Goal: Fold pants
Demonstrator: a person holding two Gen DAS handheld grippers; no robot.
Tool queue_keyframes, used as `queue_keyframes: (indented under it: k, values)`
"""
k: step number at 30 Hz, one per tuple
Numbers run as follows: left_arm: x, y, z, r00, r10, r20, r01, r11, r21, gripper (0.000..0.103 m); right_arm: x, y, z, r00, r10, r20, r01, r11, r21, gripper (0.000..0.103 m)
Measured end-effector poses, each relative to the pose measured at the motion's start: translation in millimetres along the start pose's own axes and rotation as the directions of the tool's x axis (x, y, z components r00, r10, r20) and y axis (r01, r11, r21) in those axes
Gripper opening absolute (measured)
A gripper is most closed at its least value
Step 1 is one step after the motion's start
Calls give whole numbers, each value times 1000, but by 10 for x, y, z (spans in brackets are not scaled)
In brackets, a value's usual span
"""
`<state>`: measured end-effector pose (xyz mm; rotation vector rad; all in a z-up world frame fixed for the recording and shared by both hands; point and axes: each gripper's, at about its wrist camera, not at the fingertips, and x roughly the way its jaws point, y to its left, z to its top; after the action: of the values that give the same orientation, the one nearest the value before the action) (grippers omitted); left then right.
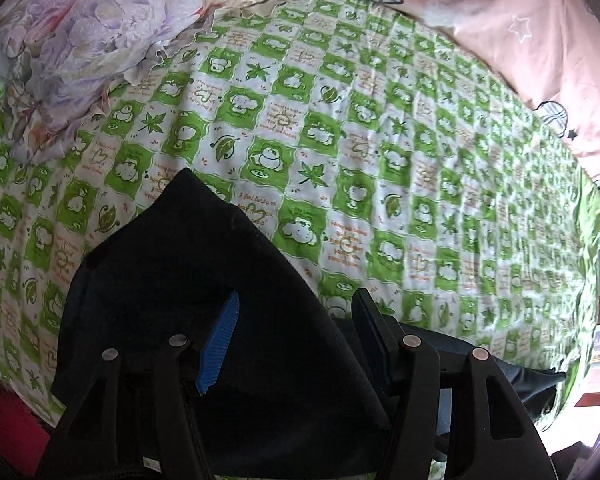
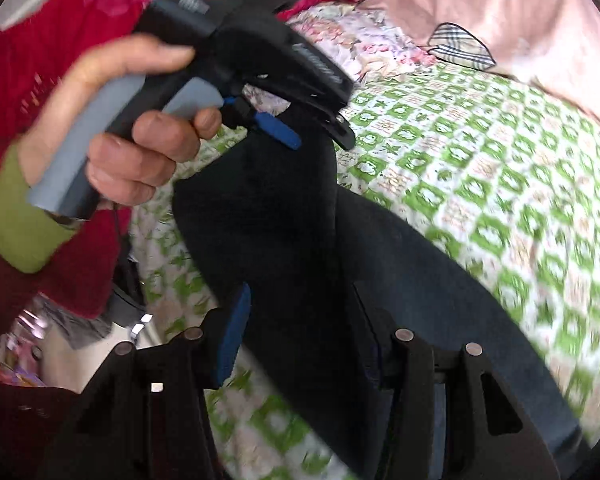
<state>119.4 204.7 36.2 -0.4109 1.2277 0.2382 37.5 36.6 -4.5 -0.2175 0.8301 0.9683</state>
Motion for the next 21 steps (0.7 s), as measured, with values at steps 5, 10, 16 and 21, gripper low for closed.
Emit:
queue_keyframes:
  k: [5,10,16,21]
  values:
    - [79,76,-66,1000,-8,3,8,1000,16,17,172,-122,36,999,-28,-26,28,1000,-4,51]
    - [37,204,-254,997,-60,50,59,998,12,6,290,-144,48,999,-30,-43,28,999,-37,31]
    - [-280,359,-527,973,-161,165,160,987,20,4,268,-25,74,999,-10,-54,5,996,-88,6]
    - [-563,608,-813,930,-250,271,262,965,-9,4,-16,106,163,998,56,-19,-57,994,-98,6]
